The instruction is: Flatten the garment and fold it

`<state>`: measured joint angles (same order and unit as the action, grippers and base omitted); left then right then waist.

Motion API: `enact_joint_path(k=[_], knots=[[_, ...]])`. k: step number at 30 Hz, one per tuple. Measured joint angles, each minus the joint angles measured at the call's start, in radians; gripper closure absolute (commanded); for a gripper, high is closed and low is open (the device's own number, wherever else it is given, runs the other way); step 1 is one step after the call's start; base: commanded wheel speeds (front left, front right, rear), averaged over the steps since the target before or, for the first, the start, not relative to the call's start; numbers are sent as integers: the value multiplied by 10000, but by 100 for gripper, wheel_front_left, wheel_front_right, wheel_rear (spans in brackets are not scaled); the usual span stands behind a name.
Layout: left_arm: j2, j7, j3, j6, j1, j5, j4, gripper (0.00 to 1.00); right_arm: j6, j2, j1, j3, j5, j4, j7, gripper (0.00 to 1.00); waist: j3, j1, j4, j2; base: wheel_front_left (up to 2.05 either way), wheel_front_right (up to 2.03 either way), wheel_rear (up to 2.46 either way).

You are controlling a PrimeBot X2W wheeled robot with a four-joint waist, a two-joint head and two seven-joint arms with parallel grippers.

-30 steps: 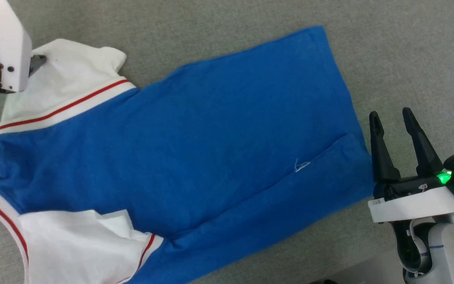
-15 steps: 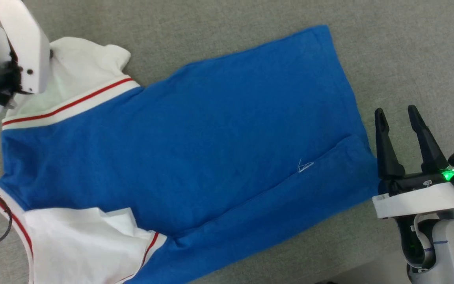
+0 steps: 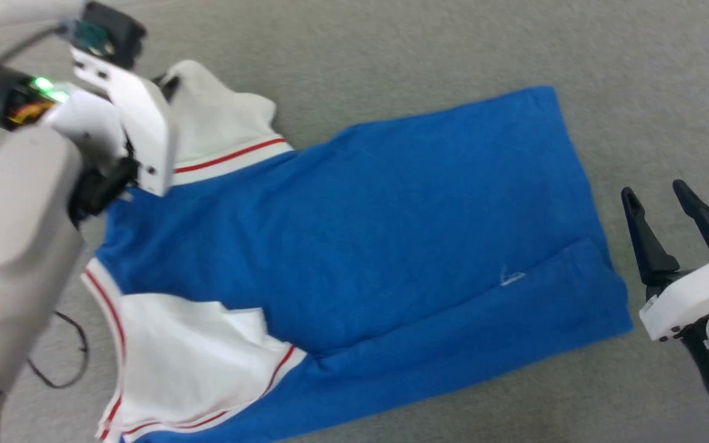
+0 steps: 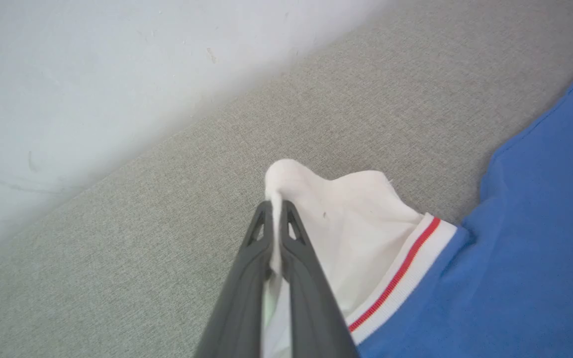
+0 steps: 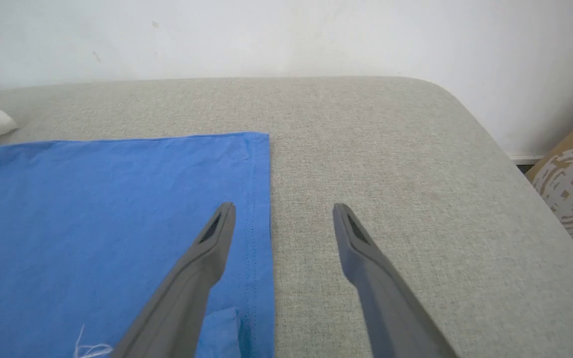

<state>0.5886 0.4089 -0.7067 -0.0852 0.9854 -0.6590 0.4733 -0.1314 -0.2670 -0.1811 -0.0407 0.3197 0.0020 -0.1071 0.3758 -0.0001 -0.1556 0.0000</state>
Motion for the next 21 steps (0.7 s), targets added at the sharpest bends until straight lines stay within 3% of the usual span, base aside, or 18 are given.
enact_joint_path(k=[11,14,21], knots=[[4,-1563,19,911,-1881,23,-2709,100,-2,-2161,-2332,817,1484,748,-4667,0,-442,0,1340,0,0,0,0],[94,-1820,75,1227,-2265,38,-3538,100,-2,-2673,-3295,1080,1511,1499,-5356,0,-371,0,1667,0,0,0,0],[15,-2366,-4,1760,-2906,401,-4972,100,-2,-2934,-5222,1643,1421,3689,-6280,0,129,3,2252,0,0,0,0]])
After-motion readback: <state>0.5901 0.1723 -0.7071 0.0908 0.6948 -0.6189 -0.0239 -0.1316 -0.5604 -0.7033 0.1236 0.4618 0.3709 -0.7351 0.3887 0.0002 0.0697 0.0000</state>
